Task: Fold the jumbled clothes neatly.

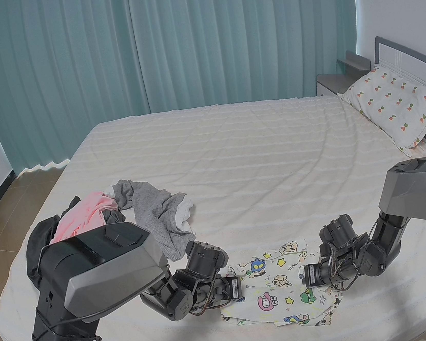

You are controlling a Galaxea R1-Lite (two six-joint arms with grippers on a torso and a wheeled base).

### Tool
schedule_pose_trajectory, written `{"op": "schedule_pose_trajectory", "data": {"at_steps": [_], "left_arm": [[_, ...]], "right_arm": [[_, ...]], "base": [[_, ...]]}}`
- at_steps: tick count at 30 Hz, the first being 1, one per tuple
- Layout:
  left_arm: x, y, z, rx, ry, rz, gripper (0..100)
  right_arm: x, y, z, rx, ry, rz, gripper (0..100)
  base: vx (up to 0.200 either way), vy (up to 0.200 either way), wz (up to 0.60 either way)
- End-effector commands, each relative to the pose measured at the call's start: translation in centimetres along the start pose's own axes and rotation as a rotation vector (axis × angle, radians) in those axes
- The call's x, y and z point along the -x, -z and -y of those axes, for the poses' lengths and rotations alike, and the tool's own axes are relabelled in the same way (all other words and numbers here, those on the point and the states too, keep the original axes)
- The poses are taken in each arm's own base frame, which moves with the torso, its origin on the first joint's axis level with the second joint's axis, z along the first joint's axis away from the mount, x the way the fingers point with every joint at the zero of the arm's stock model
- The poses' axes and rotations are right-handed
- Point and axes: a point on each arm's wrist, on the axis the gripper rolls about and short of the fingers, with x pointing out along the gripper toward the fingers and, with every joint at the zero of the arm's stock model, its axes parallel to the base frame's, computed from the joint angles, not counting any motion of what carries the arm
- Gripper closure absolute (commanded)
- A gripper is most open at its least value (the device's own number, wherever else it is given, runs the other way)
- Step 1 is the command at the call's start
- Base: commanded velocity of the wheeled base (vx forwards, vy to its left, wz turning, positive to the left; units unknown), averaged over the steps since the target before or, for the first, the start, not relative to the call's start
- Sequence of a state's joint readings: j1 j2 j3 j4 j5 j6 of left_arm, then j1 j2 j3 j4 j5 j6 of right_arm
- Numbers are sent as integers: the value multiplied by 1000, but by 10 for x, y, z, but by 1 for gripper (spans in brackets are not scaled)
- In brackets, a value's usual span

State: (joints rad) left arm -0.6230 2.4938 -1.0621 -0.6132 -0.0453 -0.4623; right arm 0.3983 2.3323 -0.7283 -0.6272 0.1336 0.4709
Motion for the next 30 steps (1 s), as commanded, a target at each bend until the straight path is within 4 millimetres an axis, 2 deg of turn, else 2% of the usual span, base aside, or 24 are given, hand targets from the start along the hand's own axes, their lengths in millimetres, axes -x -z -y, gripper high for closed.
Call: {"op": "schedule_pose_trajectory", "data": {"at_steps": [1,11,12,16,19,24,30], "left_arm": [[8,-5,3,20,8,14,100],[8,-2,1,33,1,6,100],[8,-2,1,31,2,5,100],[8,-1,1,30,1,4,100],[8,-2,1,30,2,5,100],[8,-2,1,28,2,7,100],[8,-1,1,27,2,5,100]], "right_arm": [[7,-3,-3,-11,-13,15,100],[5,1,0,-16,4,0,100],[5,1,0,-17,5,-1,0],[8,0,2,-20,19,12,0],[15,-5,10,-28,63,39,0],[14,-6,31,-43,141,17,0],[9,-5,38,-47,155,0,0]], "base": [[0,0,0],[0,0,0],[0,0,0],[0,0,0],[0,0,0],[0,0,0],[0,0,0]]}}
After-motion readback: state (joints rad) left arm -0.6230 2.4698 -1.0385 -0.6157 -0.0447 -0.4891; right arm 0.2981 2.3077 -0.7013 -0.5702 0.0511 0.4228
